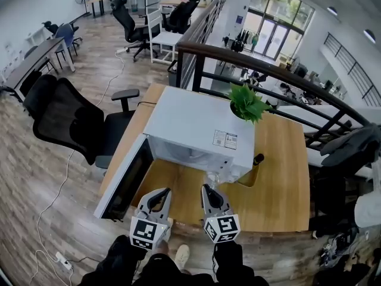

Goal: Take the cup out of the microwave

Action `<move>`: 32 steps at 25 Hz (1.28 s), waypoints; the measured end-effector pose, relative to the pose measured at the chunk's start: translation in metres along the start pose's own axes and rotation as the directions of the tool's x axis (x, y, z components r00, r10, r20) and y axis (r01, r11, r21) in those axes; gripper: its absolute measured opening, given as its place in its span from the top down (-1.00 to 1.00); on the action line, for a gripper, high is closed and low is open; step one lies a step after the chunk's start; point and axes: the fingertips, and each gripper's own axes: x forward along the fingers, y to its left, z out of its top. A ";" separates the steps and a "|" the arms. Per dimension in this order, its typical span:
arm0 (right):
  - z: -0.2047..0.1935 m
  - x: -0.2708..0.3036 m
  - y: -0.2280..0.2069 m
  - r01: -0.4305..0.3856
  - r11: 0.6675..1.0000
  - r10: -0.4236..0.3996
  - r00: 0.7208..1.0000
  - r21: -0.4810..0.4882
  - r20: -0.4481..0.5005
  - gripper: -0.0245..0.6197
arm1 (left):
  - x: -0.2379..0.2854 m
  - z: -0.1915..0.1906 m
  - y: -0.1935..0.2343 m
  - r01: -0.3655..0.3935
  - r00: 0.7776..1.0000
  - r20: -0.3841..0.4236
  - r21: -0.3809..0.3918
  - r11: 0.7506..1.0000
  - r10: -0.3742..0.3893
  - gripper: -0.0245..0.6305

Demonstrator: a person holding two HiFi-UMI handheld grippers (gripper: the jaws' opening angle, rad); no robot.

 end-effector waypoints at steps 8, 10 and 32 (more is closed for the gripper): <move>0.032 -0.050 -0.006 0.044 0.999 -0.042 0.998 -0.032 0.051 0.83 | -0.020 0.030 -0.025 0.001 0.998 0.058 0.043 0.999 -0.003 0.85; 0.040 -0.064 -0.006 0.055 0.998 -0.053 0.997 -0.038 0.059 0.83 | -0.026 0.036 -0.031 0.000 0.998 0.070 0.050 0.999 -0.004 0.85; 0.057 -0.177 -0.031 0.151 0.987 -0.146 0.983 -0.046 0.108 0.82 | -0.055 0.056 -0.083 0.011 0.992 0.122 0.102 0.995 -0.023 0.85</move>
